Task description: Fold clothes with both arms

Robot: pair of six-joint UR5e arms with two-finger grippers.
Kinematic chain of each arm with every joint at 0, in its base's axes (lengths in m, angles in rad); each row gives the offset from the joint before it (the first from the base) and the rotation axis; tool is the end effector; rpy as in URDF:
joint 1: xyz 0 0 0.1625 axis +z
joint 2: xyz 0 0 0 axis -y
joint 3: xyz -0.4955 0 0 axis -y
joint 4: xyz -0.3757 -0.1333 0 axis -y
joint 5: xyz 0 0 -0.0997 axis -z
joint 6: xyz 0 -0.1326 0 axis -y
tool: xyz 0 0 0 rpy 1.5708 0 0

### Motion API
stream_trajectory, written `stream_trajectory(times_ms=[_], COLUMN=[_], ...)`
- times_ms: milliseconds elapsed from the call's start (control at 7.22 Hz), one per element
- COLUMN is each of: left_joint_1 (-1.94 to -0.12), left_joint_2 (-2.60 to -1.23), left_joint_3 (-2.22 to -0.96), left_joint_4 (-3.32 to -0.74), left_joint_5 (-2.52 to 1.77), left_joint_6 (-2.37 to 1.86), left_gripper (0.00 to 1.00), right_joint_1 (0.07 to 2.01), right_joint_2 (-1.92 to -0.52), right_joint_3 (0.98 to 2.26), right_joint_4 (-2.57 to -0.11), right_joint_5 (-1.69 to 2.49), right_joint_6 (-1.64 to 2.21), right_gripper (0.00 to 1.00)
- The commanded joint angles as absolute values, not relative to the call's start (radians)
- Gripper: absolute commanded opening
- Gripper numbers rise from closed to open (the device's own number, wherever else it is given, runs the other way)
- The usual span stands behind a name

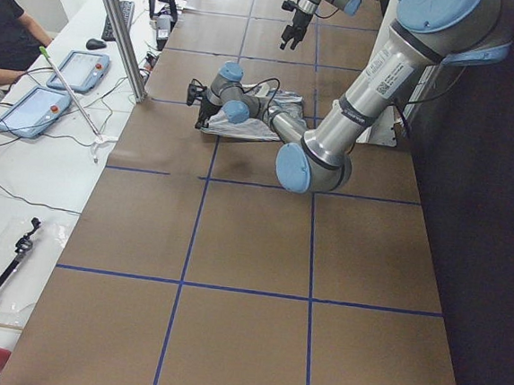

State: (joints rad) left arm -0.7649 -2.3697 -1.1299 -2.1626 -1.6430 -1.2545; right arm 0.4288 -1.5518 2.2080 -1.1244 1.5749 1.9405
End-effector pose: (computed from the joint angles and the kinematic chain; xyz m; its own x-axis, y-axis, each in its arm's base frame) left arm 0.5438 -0.6935 0.3723 0.6006 -0.1465 -0.7860 0.4856 0.8478 0.2131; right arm -0.3726 -0.3163 0.3996 0.2337 0.5041 0.8314 -0.5329 0.7816 -0.3242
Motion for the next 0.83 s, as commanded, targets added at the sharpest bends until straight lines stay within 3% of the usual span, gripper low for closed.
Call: stream_trajectory(times_ms=[0,139,277,416,554,693], left_joint_1=[-0.795,-0.796,-0.802,-0.802,-0.804,-0.804], left_joint_2=[-2.445,-2.442,-2.369,-2.214,-2.141,-2.131], left_joint_3=[-0.983,-1.009,-1.148,-1.349,-1.449,-1.462], left_joint_4=[-2.261,-2.287,-2.292,-2.290,-2.290,-2.290], left_joint_5=[-1.644,-1.657,-1.724,-1.794,-1.807,-1.807], left_joint_6=[-1.224,-1.230,-1.233,-1.235,-1.235,-1.236], left_gripper=[0.26,0.51,0.51,0.51,0.51,0.51], right_joint_1=[0.425,0.420,0.414,0.384,0.358,0.312], right_joint_2=[-1.507,-1.462,-1.401,-1.338,-1.187,-1.070], right_joint_3=[2.200,2.169,2.113,2.055,1.993,1.939], right_joint_4=[-1.126,-1.126,-1.127,-1.176,-1.328,-1.515], right_joint_5=[1.578,1.575,1.577,1.578,1.586,1.583], right_joint_6=[1.940,1.940,1.940,1.930,1.849,1.718], right_gripper=[1.00,1.00,1.00,1.00,1.00,1.00])
